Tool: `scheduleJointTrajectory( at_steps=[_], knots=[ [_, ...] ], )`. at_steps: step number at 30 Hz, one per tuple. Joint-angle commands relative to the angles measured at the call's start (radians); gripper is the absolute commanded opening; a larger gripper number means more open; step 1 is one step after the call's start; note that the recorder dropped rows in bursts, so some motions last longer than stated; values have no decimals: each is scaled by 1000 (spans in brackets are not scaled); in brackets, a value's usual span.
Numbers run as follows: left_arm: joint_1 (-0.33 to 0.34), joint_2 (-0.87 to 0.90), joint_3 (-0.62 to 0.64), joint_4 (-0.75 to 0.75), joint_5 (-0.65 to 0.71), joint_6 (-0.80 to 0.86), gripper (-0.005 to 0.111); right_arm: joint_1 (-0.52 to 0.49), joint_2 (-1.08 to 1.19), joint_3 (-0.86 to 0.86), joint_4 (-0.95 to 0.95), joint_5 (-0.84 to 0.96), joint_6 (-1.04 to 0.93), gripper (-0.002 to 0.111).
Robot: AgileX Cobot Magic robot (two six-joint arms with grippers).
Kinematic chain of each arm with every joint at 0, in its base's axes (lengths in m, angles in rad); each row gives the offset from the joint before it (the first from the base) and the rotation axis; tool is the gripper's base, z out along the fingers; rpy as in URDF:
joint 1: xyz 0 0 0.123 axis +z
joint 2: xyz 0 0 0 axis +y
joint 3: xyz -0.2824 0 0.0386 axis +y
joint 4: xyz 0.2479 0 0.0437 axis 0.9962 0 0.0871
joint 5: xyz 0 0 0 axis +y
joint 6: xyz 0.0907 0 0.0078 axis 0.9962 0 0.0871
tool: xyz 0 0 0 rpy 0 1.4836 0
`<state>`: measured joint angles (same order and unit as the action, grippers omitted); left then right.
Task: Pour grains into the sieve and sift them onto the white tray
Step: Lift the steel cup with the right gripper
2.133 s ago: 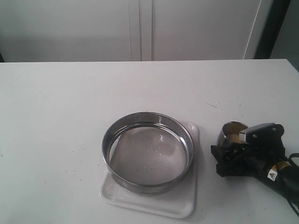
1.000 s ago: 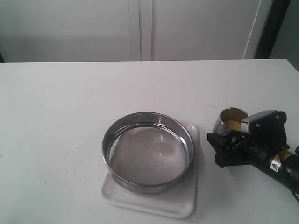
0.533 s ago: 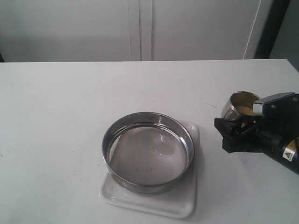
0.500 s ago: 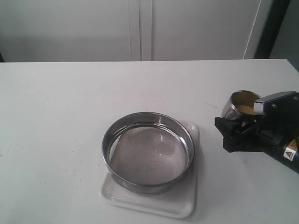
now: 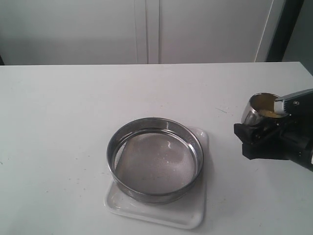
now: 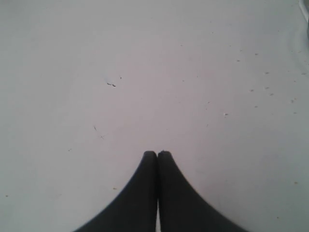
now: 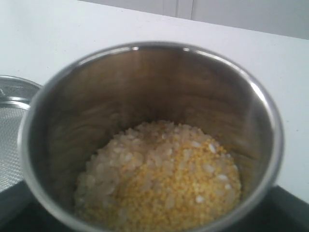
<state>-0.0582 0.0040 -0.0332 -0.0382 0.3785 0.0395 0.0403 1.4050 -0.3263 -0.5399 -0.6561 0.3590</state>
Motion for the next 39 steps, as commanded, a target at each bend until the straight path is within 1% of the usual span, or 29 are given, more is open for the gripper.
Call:
scheduleJointTrajectory(
  at_steps=[1, 8, 16, 20, 26, 34, 39],
  knots=[
    [-2, -4, 5, -10, -4, -5, 0, -6, -59, 2, -23, 30, 97, 0],
    [-2, -4, 5, -10, -4, -5, 0, -6, -142, 2, -106, 156, 188, 0],
    [-2, -4, 5, -10, -4, -5, 0, -6, -221, -2, -186, 215, 327, 0],
    [-2, -4, 5, -10, -4, -5, 0, -6, -243, -16, -287, 260, 418, 0],
    [-2, -4, 5, -10, -4, -5, 0, -6, -248, -63, -490, 258, 602, 0],
    [-2, -4, 5, -10, -4, -5, 0, -1, -248, -107, -579, 258, 621, 0],
    [-2, -4, 5, -10, -4, -5, 0, -1, -248, -136, -676, 256, 703, 0]
  ],
)
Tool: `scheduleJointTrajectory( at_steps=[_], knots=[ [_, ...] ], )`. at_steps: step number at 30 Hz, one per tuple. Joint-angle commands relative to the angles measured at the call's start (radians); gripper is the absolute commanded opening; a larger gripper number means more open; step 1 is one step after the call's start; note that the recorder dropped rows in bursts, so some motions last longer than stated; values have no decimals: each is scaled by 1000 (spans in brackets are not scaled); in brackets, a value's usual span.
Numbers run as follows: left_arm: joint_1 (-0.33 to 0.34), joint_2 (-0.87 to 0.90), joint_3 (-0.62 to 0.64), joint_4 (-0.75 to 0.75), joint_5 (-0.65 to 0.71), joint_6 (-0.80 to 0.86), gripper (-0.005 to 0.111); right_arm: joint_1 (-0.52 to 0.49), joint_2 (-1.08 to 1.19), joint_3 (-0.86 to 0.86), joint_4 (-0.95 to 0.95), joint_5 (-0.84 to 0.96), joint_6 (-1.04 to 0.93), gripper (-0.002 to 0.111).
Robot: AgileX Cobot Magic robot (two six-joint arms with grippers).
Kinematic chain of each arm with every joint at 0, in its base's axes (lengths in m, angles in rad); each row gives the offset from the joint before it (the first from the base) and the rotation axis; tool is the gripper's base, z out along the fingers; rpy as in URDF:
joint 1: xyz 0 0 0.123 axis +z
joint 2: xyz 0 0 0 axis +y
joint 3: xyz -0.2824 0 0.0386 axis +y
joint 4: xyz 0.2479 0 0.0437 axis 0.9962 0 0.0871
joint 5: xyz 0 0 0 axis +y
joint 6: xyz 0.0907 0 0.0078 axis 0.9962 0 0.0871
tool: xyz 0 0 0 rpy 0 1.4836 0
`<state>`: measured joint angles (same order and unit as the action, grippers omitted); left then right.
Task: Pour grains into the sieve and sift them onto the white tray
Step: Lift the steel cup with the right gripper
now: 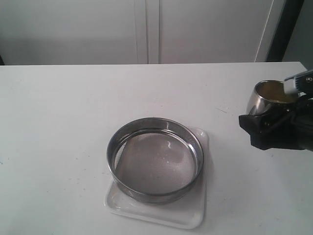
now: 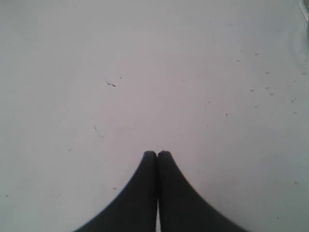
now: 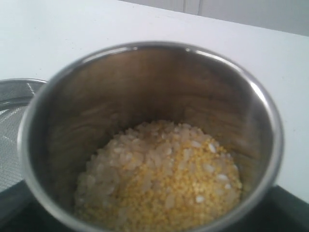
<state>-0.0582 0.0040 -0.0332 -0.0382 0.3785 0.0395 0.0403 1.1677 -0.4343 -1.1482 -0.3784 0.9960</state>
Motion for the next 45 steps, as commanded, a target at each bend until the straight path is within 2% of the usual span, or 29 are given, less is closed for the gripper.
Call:
scheduleJointTrajectory(
  at_steps=[1, 35, 45],
  knots=[
    [-2, -4, 5, -10, -4, -5, 0, -1, -10, -33, -90, -23, 88, 0],
    [-2, -4, 5, -10, -4, -5, 0, 0, -10, -51, -112, -63, 134, 0],
    [-2, -4, 5, -10, -4, -5, 0, 167, -10, -93, -96, 127, 125, 0]
  ],
)
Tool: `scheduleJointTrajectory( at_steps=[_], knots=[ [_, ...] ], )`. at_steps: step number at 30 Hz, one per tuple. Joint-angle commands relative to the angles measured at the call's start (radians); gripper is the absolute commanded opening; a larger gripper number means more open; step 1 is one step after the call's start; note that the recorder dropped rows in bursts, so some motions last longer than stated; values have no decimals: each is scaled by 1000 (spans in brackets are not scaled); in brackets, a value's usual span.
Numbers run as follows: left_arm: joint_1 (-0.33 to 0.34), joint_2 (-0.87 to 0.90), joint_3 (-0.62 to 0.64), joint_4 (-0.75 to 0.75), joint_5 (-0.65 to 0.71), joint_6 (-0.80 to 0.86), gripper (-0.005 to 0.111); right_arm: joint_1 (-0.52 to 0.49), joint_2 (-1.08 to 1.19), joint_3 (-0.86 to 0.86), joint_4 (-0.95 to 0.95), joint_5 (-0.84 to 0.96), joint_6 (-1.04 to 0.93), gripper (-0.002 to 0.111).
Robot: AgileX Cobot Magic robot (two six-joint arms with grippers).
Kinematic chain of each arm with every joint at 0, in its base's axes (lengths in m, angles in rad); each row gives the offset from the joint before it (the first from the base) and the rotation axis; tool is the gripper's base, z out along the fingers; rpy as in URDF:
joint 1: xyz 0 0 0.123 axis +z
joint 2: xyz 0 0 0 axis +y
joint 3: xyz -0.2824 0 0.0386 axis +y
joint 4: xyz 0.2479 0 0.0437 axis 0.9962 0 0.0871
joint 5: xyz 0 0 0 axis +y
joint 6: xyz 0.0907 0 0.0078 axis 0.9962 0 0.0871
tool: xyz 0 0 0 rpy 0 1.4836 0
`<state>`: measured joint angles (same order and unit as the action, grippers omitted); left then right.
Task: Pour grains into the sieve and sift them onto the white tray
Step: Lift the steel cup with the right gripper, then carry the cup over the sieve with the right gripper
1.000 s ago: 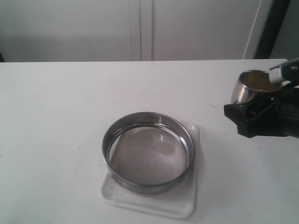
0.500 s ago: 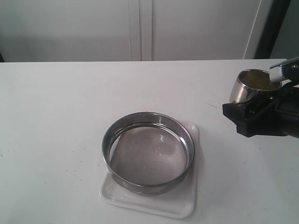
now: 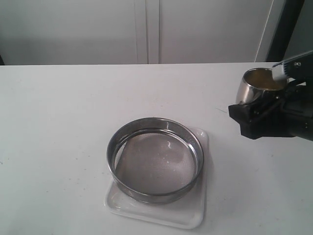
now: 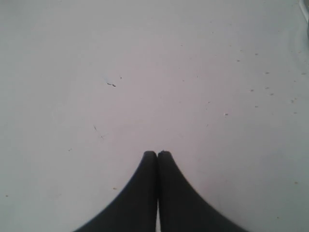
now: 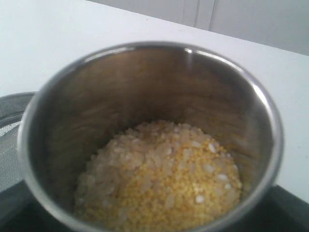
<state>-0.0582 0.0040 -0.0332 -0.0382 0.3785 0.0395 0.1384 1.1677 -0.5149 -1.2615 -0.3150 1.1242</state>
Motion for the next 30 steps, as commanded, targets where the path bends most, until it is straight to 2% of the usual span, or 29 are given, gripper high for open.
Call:
scheduleJointTrajectory(
  at_steps=[1, 7, 14, 20, 30],
  knots=[
    [-2, -4, 5, -10, -4, -5, 0, 91, -10, -12, 17, 78, -3, 0],
    [-2, -4, 5, -10, -4, -5, 0, 184, -10, -12, 20, 122, -3, 0],
    [-2, -4, 5, -10, -4, -5, 0, 336, -10, -71, 9, 336, -1, 0],
    [-2, -4, 5, -10, -4, -5, 0, 432, 57, -116, 9, 434, 2, 0],
    [-2, -4, 5, -10, -4, -5, 0, 539, 187, -208, -21, 547, 3, 0]
  ],
)
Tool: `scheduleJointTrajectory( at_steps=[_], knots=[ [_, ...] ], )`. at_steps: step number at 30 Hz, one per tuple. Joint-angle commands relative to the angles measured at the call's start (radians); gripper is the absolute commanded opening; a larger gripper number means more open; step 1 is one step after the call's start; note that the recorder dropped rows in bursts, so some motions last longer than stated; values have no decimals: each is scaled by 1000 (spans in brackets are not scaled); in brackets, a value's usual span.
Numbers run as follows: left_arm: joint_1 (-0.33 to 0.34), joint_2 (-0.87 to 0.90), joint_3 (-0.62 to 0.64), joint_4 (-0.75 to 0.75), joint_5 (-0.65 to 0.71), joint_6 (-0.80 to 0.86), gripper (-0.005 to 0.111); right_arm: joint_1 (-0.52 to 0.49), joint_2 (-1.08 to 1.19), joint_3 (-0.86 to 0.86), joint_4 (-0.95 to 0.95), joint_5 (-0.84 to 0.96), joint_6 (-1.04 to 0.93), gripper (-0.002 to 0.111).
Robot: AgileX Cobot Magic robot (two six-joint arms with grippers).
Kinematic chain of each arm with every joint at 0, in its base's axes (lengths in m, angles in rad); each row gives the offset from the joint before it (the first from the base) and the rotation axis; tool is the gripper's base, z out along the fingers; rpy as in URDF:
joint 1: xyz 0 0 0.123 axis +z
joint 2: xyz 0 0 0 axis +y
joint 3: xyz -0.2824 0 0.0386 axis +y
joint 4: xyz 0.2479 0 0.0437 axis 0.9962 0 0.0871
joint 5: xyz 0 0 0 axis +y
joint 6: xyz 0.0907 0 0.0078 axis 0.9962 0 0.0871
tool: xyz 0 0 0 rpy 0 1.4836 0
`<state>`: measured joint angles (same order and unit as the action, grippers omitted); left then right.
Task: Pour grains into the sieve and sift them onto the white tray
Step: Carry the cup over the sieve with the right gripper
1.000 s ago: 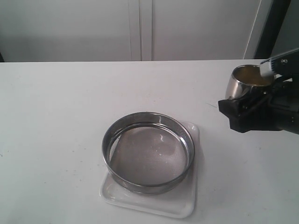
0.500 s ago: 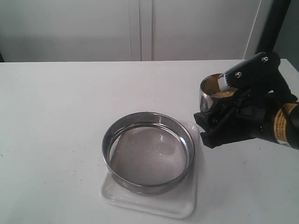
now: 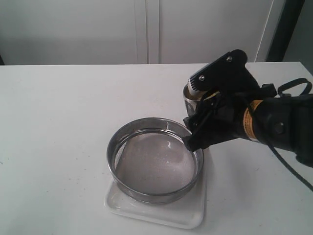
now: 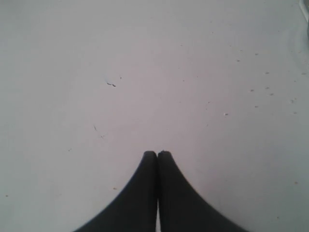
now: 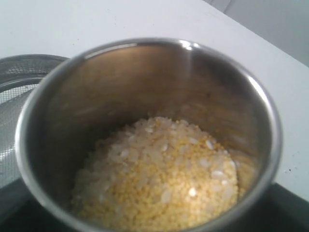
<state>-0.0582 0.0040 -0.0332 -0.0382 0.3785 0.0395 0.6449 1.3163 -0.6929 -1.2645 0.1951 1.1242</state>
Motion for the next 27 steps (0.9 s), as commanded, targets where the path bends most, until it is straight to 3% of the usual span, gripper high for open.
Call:
scheduleJointTrajectory(
  at_steps=[1, 15, 27],
  knots=[
    [-2, -4, 5, -10, -4, -5, 0, 40, 51, -41, -18, 43, 3, 0],
    [-2, -4, 5, -10, -4, -5, 0, 103, 164, -108, -53, 159, -7, 0],
    [-2, -4, 5, -10, -4, -5, 0, 135, 223, -111, -53, 226, -130, 0]
  ],
)
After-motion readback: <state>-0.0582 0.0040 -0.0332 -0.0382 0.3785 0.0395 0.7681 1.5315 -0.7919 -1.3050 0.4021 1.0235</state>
